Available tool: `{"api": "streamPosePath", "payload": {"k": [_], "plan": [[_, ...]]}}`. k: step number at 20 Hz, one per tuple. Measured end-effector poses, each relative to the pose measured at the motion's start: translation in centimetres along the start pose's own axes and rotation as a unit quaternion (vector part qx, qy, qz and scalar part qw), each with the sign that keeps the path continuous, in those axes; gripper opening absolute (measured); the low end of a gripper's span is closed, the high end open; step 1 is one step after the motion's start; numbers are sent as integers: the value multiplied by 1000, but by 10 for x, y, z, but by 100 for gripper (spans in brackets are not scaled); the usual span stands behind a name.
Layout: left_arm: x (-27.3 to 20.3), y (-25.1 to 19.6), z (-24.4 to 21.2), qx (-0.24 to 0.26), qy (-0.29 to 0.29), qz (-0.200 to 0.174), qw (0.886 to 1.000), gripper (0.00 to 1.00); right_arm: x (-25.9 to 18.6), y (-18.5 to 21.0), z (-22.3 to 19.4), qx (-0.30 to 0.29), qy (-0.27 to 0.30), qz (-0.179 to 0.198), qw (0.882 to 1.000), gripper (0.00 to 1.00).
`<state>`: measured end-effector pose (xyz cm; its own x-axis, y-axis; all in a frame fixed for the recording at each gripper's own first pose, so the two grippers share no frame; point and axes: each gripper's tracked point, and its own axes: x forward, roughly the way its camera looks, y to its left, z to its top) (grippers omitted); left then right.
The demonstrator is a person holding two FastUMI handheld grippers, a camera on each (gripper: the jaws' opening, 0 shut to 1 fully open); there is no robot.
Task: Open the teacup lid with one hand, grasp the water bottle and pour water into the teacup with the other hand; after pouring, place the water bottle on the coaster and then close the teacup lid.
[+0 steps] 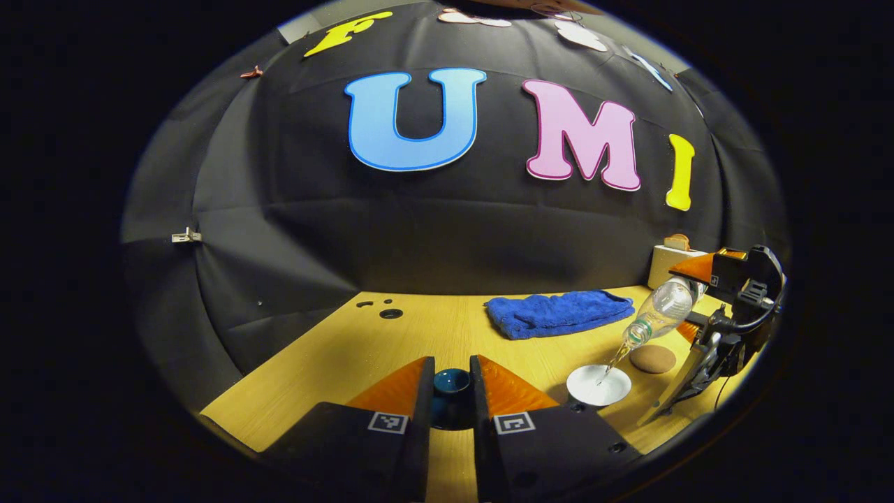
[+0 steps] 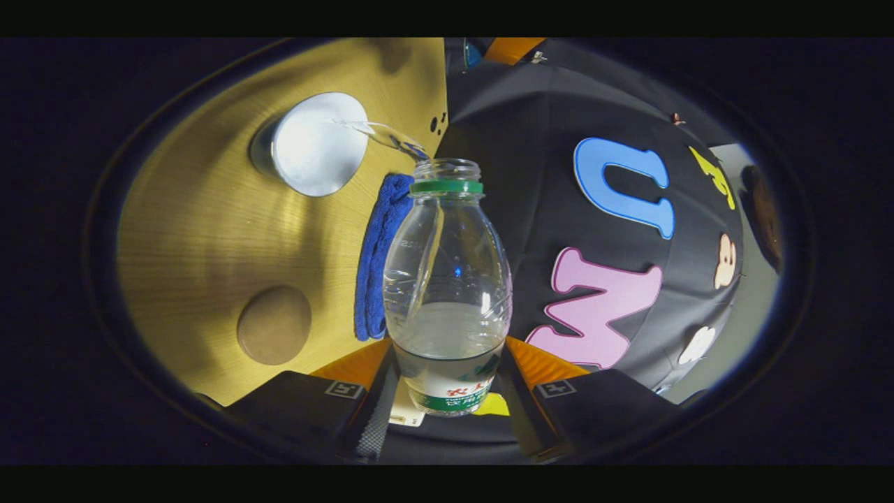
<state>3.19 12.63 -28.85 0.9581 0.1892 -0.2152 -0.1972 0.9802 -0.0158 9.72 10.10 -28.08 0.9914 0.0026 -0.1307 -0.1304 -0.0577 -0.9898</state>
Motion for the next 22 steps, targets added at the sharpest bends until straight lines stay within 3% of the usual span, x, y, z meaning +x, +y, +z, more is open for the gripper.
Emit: {"api": "streamPosePath", "payload": {"k": [1,4,8,14,18,21,22], "plan": [[0,0,-1,-1,1,0,1000,34,1,0,1,0,-1,-2,1000,74],[0,2,-3,-2,3,1,1000,27,3,-5,1,-13,-8,-13,1000,74],[0,3,-3,-4,2,1,1000,30,8,-12,1,-35,-17,-22,999,73],[0,6,-6,-5,5,4,1000,27,15,-17,2,-63,-30,-33,997,73],[-1,5,-8,-6,6,5,1000,34,17,-17,4,-74,-41,-42,996,73],[-1,5,-9,-9,8,5,1000,30,21,-16,7,-90,-55,-54,993,73],[-1,4,-9,-9,9,4,1000,34,20,-17,9,-96,-59,-60,992,73]]}}
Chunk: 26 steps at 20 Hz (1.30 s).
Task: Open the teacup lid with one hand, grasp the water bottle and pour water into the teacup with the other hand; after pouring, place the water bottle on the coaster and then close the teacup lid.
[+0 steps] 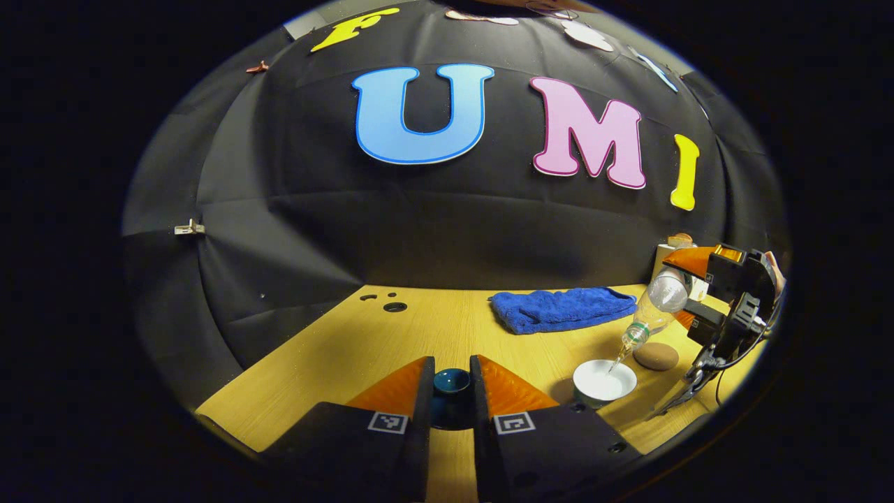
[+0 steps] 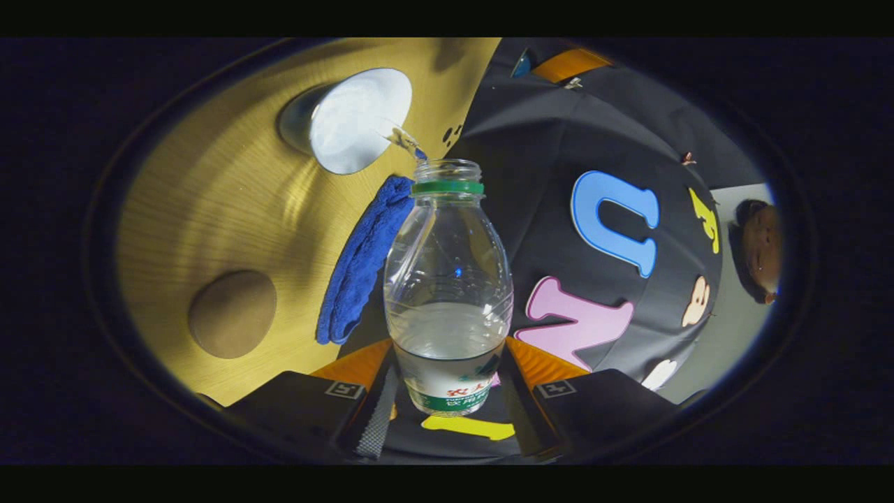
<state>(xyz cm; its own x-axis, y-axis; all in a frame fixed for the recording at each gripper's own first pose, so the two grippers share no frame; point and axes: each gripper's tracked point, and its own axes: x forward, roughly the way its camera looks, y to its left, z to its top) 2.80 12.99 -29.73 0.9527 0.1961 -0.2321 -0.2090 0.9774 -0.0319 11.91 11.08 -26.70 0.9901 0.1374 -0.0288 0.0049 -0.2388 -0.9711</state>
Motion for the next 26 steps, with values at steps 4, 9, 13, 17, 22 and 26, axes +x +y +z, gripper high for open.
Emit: {"api": "streamPosePath", "payload": {"k": [4,9,13,17,22,26], "plan": [[-4,-2,-3,0,2,-3,1000,30,2,-7,3,-19,-12,-27,999,73],[-7,-1,-5,-5,3,-1,1000,30,7,-14,14,-33,-36,-48,998,77],[-11,1,-7,-6,5,1,1000,30,13,-23,17,-55,-53,-71,995,74],[-13,6,-6,-7,4,7,1000,34,18,-35,11,-72,-58,-95,991,74],[-14,10,-6,-3,2,12,1000,30,22,-45,17,-83,-85,-114,986,74],[-15,9,-5,-4,3,15,1000,30,22,-45,21,-83,-94,-119,985,70]]}}
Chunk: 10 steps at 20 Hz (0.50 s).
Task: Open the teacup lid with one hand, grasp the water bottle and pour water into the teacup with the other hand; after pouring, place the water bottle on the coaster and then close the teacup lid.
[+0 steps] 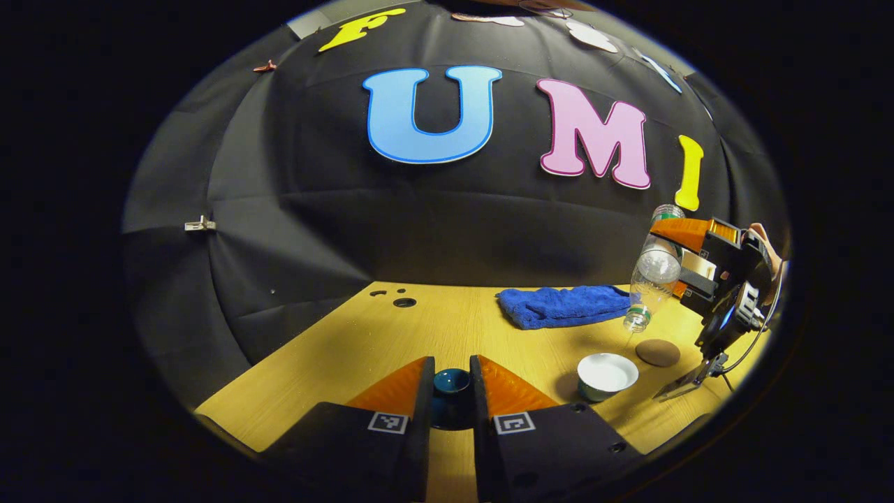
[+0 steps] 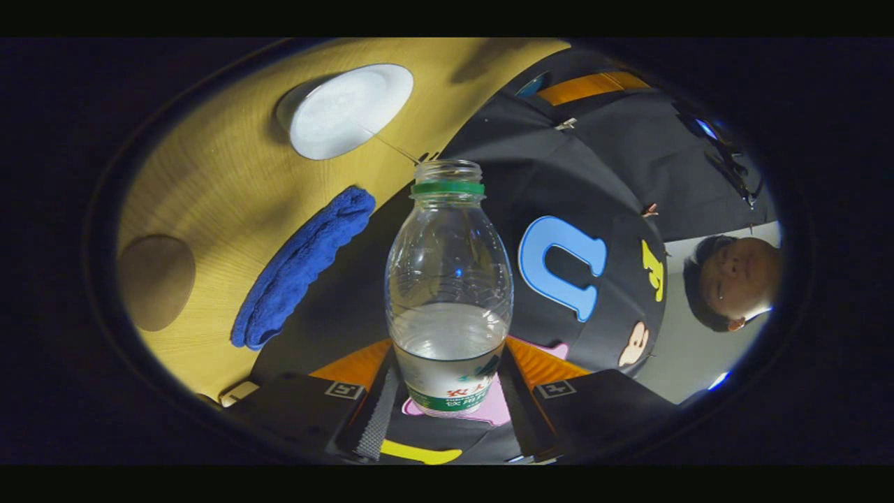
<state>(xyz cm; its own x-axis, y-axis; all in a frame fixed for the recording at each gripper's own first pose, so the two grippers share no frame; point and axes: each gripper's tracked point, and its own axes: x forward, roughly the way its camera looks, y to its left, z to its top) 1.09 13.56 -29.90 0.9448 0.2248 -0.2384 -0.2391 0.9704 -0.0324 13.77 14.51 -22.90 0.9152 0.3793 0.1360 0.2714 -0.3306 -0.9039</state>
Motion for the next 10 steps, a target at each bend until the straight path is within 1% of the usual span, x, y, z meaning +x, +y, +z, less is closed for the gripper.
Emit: {"api": "streamPosePath", "payload": {"k": [1,2,3,4,5,6,7,8,10], "plan": [[1,-1,-1,0,0,-1,1000,30,0,1,0,0,0,0,1000,74],[1,-2,-1,1,1,-1,1000,27,-1,0,2,-1,1,-1,1000,74],[1,-3,-1,0,1,-3,1000,30,-2,1,2,1,0,0,1000,74],[1,-3,0,1,1,-2,1000,30,-2,1,3,1,0,1,1000,74],[1,-3,-1,1,1,-2,1000,30,-2,2,3,2,0,2,1000,70],[2,-2,-1,0,2,-1,1000,30,-1,2,3,3,0,3,1000,74],[3,-3,-2,-1,2,0,1000,30,-1,4,4,6,0,5,1000,74],[3,-3,-2,-2,3,0,1000,30,-2,7,3,15,4,11,1000,74],[3,-5,-3,-4,5,0,1000,30,-4,20,1,51,18,31,998,74]]}}
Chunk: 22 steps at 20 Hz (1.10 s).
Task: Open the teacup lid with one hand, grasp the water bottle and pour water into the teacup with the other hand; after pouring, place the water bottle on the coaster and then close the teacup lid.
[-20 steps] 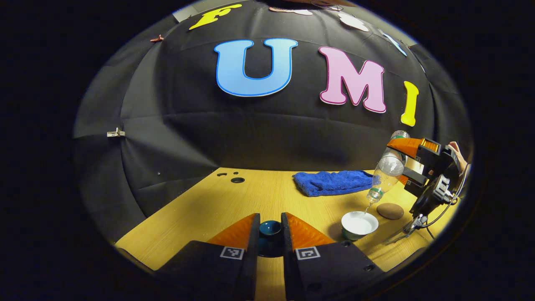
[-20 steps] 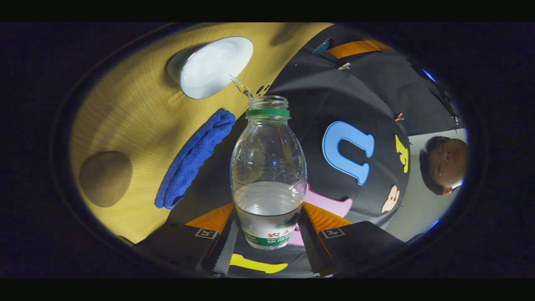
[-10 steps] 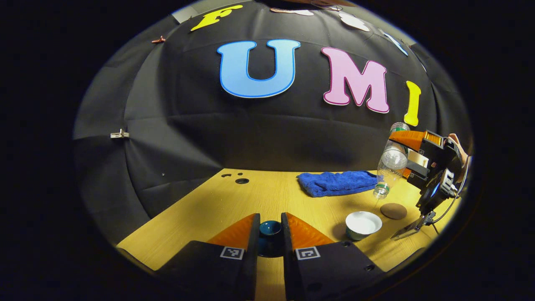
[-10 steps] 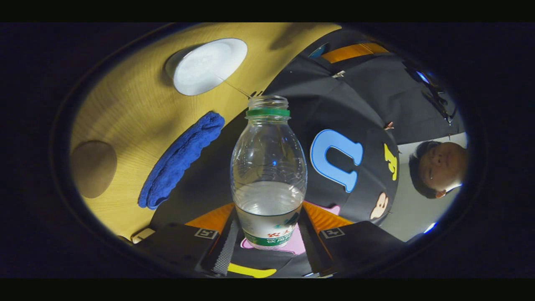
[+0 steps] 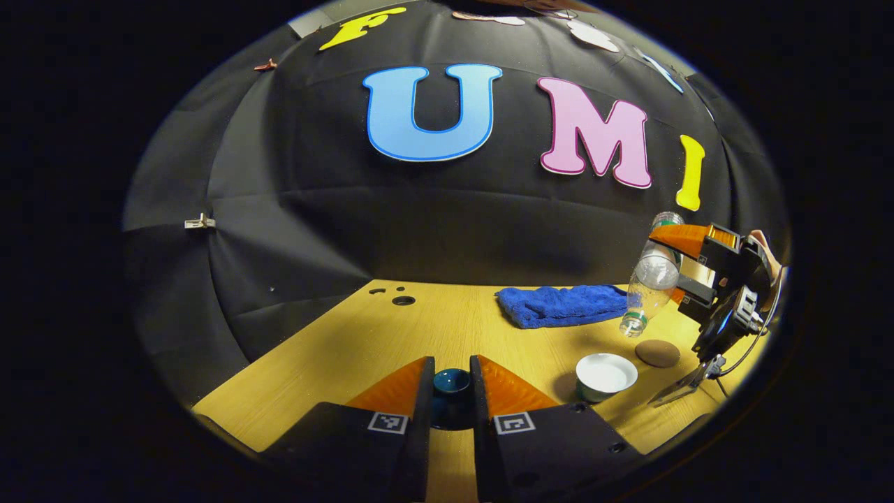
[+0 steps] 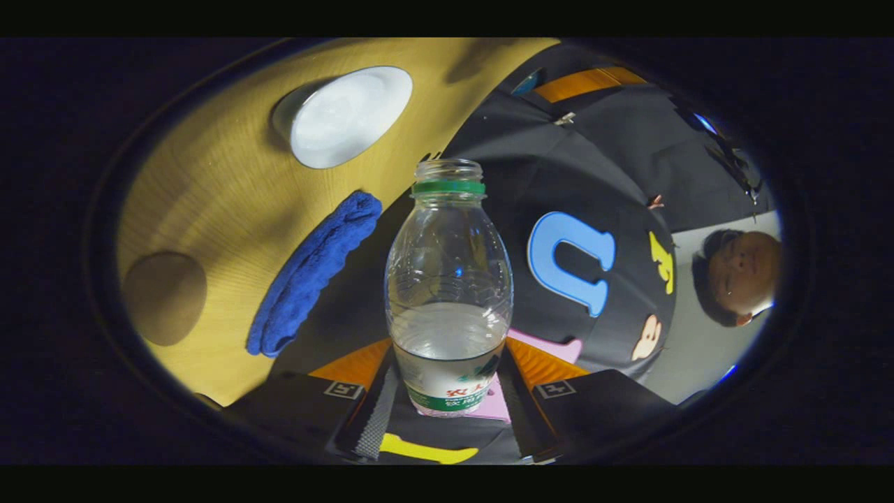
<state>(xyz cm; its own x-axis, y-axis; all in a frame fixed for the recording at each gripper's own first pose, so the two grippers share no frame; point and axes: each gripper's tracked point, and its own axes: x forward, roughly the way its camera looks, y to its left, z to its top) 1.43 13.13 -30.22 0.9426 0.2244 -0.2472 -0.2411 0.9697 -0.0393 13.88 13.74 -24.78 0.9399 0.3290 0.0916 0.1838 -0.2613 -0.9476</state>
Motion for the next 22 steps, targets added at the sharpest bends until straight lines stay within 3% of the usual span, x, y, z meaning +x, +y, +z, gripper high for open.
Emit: {"api": "streamPosePath", "payload": {"k": [3,4,7,9,13,14,16,22], "plan": [[3,-5,0,2,1,-2,1000,27,-8,23,-1,104,29,41,993,74],[4,-7,1,3,2,-4,1000,30,-9,26,0,140,39,52,988,74],[9,-17,4,5,-1,-8,1000,30,-19,46,13,244,64,92,963,74],[12,-25,8,8,-3,-13,1000,30,-28,55,17,311,83,114,940,74],[20,-42,10,19,-3,-24,1000,27,-37,66,23,448,110,150,874,75],[22,-46,11,21,-4,-27,999,30,-38,65,26,474,109,153,860,75],[27,-55,11,21,-4,-33,999,27,-41,64,40,523,98,167,830,75],[36,-87,20,13,-8,-52,999,30,-52,49,61,681,84,182,704,75]]}}
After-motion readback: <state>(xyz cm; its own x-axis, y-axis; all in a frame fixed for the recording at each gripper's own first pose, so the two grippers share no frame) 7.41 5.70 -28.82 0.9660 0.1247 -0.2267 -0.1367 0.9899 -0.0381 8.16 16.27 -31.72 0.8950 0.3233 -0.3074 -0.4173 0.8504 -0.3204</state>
